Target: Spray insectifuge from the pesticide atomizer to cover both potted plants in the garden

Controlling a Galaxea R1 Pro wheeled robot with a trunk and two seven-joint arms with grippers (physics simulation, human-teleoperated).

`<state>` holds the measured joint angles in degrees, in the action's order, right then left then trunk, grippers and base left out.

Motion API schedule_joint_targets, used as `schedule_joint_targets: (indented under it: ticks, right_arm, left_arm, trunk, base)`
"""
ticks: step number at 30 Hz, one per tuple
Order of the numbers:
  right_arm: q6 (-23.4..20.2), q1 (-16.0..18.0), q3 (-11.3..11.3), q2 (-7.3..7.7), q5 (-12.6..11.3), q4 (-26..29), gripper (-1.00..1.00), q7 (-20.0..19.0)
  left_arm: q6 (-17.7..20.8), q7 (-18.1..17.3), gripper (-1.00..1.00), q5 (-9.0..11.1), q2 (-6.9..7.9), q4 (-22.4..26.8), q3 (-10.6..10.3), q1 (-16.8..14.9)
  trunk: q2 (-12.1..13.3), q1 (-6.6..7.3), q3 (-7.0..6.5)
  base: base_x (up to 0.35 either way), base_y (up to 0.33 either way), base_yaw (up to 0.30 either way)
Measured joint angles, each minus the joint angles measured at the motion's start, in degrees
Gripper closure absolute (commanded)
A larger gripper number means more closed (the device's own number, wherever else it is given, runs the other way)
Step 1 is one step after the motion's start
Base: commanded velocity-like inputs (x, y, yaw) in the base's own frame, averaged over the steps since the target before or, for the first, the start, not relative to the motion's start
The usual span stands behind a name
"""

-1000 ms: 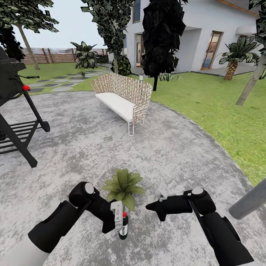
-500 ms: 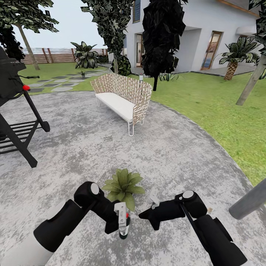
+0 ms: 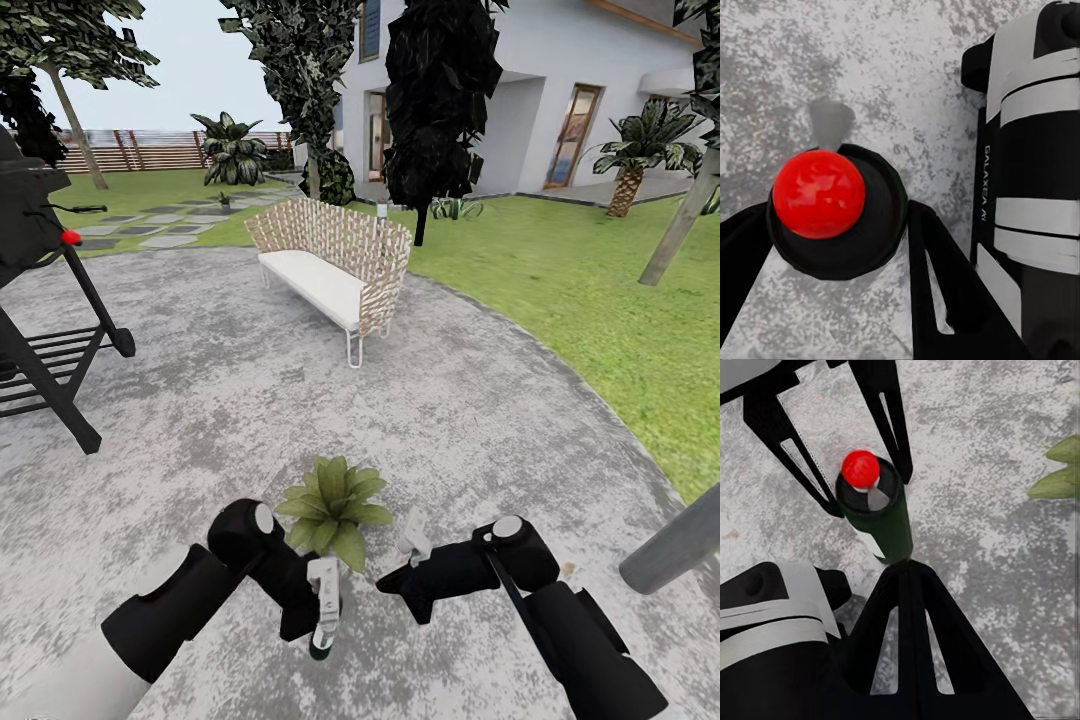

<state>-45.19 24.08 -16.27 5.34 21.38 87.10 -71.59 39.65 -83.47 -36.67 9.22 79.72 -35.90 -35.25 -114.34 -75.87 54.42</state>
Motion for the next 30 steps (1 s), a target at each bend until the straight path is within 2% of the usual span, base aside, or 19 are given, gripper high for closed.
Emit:
schedule_joint_targets:
  ticks: [5,9,13,16,20,30]
  right_arm:
    - [-0.05,-0.03,-0.03,-0.12,3.07,-0.08,1.0,0.01]
    - [-0.05,-0.02,-0.05,-0.09,3.8,-0.09,1.0,0.01]
    - [-0.05,-0.03,-0.08,-0.09,3.89,-0.09,1.0,0.01]
    - [-0.05,-0.03,-0.11,-0.08,3.91,-0.09,1.0,0.01]
    - [-0.05,-0.02,-0.12,-0.08,3.91,-0.09,1.0,0.01]
    - [-0.05,-0.01,-0.12,-0.09,3.91,-0.09,1.0,0.01]
  left_arm:
    - [0.0,0.0,1.0,-2.06,-3.12,-2.74,-1.58,-0.03]
    - [0.0,0.0,1.0,-3.29,-4.81,-3.62,-2.24,-0.03]
    - [0.0,0.0,1.0,-3.51,-5.59,-3.75,-2.32,-0.09]
    - [0.0,0.01,1.0,-3.63,-6.74,-3.89,-2.39,-0.59]
    - [0.0,0.01,1.0,-3.67,-7.23,-4.17,-2.37,-1.12]
    - [0.02,0.15,1.0,-3.75,-9.19,-8.05,-2.46,-3.36]
  trunk:
    - [0.0,0.0,0.0]
    - [0.0,0.0,0.0]
    - [0.0,0.0,0.0]
    - [0.0,0.0,0.0]
    - [0.0,0.0,0.0]
    - [0.0,0.0,0.0]
  base:
    - [0.0,0.0,0.0]
    - [0.0,0.0,0.0]
    - [0.0,0.0,0.0]
    - [0.0,0.0,0.0]
    - [0.0,0.0,0.0]
    - [0.0,0.0,0.0]
